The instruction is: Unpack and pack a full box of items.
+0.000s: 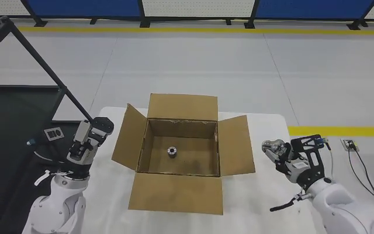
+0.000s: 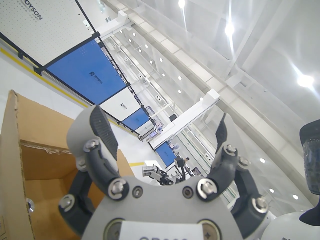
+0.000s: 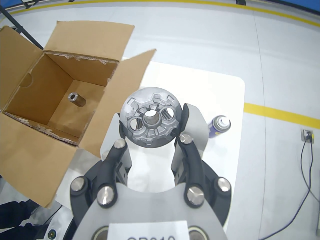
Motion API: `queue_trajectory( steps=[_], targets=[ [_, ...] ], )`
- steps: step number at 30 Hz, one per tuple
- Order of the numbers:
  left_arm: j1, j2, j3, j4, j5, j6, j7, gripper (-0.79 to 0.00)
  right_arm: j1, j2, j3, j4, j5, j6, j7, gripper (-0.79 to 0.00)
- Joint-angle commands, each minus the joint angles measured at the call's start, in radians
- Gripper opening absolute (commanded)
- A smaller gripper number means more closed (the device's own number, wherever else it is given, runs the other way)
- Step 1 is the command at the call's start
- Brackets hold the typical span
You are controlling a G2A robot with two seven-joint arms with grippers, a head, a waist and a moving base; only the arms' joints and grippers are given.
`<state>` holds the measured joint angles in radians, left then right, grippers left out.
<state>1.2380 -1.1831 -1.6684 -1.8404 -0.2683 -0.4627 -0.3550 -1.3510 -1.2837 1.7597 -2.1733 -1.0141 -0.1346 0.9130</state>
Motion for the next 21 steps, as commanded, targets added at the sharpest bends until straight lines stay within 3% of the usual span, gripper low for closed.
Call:
queue_trajectory(
  steps=[1,10,21],
  targets=[
    [-0.005,0.0,0.0,0.004,-0.001,0.001,-0.001,0.0,-0.032,0.002,0.02,0.023,0.008,-0.006,-0.013,-0.785],
    [-0.014,0.0,0.002,0.011,-0.005,0.001,0.003,0.0,-0.026,0.016,0.03,0.245,0.024,-0.077,-0.049,-0.785],
    [-0.014,0.0,0.002,0.01,-0.006,0.002,0.004,0.0,0.049,0.03,-0.025,0.387,-0.086,-0.007,-0.009,-0.785]
  ],
)
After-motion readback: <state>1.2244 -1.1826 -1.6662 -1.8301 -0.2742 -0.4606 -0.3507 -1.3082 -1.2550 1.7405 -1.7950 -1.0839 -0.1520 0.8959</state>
